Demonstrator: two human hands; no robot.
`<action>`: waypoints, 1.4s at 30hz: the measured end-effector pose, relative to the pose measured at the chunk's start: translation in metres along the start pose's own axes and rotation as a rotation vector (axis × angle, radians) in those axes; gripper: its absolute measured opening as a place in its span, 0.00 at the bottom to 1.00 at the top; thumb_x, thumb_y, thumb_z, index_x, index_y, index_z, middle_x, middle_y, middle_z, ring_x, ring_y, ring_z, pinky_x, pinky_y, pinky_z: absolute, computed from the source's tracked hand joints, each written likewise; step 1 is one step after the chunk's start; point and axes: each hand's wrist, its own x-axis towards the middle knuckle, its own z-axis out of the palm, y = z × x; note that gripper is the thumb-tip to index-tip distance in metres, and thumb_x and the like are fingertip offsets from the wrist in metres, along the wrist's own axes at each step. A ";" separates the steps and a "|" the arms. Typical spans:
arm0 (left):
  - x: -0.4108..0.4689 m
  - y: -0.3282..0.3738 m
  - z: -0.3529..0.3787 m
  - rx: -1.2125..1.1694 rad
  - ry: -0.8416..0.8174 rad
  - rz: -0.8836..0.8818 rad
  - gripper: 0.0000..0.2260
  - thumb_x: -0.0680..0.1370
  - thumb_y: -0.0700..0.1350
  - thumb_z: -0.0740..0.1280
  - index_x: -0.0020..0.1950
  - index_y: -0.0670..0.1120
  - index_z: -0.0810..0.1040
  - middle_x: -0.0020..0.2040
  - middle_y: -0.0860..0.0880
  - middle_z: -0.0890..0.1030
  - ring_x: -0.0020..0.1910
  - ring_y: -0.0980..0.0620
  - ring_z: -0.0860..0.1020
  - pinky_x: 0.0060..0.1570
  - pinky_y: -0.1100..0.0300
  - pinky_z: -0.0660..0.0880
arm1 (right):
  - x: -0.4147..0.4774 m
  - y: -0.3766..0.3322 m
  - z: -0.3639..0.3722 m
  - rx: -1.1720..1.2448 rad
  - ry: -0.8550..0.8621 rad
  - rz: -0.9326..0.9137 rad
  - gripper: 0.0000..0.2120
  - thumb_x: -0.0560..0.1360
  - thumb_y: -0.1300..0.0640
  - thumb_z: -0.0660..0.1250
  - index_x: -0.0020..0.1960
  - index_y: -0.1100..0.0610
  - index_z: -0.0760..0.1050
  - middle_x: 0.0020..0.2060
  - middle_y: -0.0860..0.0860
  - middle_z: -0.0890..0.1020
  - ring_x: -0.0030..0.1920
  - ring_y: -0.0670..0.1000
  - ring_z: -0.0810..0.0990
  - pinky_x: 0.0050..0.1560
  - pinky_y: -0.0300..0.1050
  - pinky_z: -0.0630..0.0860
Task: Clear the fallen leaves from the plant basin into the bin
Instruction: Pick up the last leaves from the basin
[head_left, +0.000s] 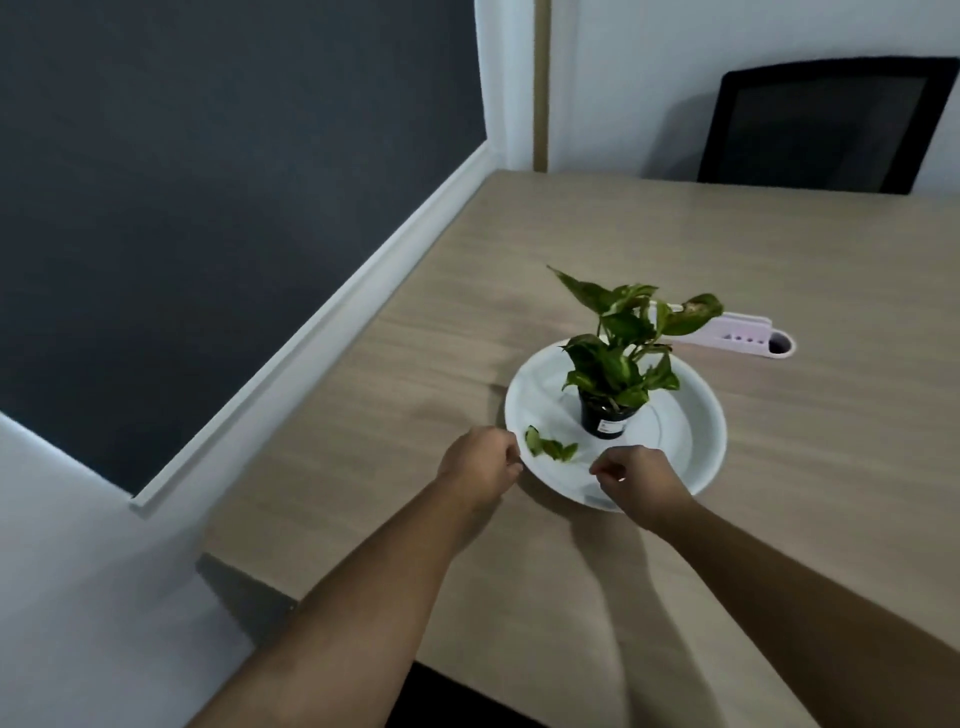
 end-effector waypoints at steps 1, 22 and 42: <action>0.007 0.001 0.002 0.008 -0.001 0.010 0.07 0.73 0.46 0.68 0.50 0.47 0.81 0.48 0.46 0.83 0.47 0.45 0.81 0.50 0.52 0.79 | 0.002 0.001 0.002 0.001 -0.004 0.005 0.10 0.72 0.64 0.63 0.47 0.60 0.82 0.46 0.55 0.85 0.48 0.54 0.82 0.49 0.41 0.74; 0.119 0.003 0.029 0.208 -0.171 0.147 0.07 0.71 0.42 0.67 0.46 0.48 0.83 0.50 0.42 0.80 0.59 0.43 0.71 0.56 0.50 0.76 | 0.079 -0.022 0.073 -0.331 0.039 0.059 0.12 0.75 0.55 0.63 0.53 0.60 0.77 0.49 0.61 0.77 0.48 0.62 0.78 0.47 0.52 0.77; 0.067 -0.022 -0.002 -0.239 0.189 0.022 0.07 0.69 0.36 0.69 0.41 0.44 0.85 0.41 0.45 0.86 0.43 0.47 0.83 0.45 0.58 0.77 | 0.039 -0.021 0.037 0.142 0.203 0.092 0.05 0.72 0.64 0.67 0.45 0.61 0.82 0.42 0.57 0.86 0.44 0.56 0.82 0.46 0.40 0.74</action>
